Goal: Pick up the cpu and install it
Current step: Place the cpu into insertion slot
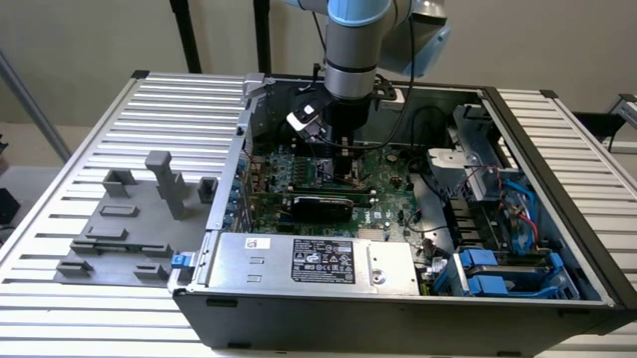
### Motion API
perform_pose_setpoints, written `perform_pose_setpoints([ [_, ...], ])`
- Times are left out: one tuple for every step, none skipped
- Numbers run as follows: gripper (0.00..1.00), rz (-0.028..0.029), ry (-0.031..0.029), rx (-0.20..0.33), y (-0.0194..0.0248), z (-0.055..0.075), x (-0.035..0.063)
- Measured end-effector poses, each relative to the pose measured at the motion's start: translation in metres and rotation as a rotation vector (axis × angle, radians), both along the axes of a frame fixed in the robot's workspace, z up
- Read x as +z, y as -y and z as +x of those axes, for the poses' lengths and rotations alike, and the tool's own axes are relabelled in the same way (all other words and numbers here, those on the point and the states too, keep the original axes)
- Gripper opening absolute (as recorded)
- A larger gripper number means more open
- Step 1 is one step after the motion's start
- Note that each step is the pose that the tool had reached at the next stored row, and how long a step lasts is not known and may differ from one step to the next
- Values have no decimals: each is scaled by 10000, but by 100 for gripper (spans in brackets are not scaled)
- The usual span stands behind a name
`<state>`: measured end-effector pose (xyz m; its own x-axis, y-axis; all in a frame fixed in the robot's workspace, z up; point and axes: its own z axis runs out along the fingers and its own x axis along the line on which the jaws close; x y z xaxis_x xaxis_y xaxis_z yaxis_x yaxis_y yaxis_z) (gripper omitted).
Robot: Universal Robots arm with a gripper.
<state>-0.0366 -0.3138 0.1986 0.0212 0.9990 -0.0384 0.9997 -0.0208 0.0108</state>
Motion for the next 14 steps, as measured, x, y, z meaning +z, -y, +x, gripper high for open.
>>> perform_pose_setpoints([
  [55, 0, 0, -4, 0, 0, -1],
  [55, 0, 0, -9, 0, 0, -2],
  [55, -1, 0, -15, 0, 0, -3],
  [55, -1, 0, -26, 0, 1, -5],
  [55, 0, 0, -39, 0, 0, -6],
  [55, 0, 0, -53, 0, 0, -7],
  [55, 0, 0, -69, 0, 0, -8],
  [55, -1, 0, -84, 0, 0, -9],
  [55, -1, 0, -98, 0, 0, -10],
  [55, 0, 0, -114, 1, 1, -11],
  [55, 0, 0, -129, 1, 0, -12],
  [55, -1, 0, -144, 1, 0, -12],
  [55, 0, 1, -160, 2, 1, -13],
  [55, -1, 0, -177, 3, 0, -14],
])
